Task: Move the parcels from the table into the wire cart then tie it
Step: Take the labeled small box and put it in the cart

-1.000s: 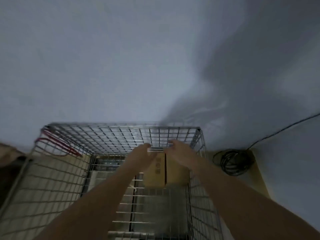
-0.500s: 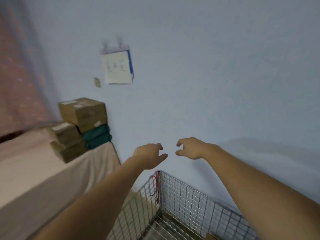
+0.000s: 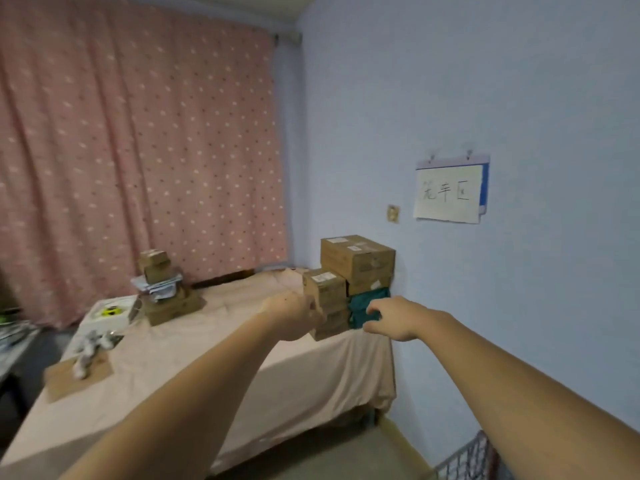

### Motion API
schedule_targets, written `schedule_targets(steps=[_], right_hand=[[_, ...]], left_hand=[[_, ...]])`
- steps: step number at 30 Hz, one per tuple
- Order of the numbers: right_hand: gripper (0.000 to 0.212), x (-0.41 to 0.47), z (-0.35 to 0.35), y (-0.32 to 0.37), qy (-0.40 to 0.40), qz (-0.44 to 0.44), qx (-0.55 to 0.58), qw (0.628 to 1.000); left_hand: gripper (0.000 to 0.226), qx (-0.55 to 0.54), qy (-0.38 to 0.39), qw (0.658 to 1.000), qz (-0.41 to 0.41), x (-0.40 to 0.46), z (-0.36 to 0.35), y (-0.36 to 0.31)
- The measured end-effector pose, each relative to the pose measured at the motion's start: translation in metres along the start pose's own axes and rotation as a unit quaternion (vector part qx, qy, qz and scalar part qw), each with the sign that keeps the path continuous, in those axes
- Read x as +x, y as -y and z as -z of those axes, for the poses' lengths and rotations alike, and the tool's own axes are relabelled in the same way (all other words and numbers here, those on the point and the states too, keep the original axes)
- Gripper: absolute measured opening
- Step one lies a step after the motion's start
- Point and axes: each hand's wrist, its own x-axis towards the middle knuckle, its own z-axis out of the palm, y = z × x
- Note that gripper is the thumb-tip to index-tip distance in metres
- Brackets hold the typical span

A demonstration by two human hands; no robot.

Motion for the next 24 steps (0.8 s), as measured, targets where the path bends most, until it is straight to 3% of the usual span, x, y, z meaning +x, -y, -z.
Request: schedule_targets(steps=[6,17,24], right_hand=[[0.047,0.082,-0.008,0.048,0.011,0.022,-0.01,1.0],[0.048,0.27,-0.021,0.071,0.049,0.03,0.0,0.998],[0.05,0.383,-0.038,0.077,0.058,0.028,-0.006,0.998]], left_hand=[[0.055,-0.015,0.023,0.998,0.049,0.031,-0.008,0.087],[0.056,0.014,0.055,0.994,0.09,0.152,-0.038,0.198],[0.055,0.016,0.071,0.995,0.074,0.244,-0.057,0.26]])
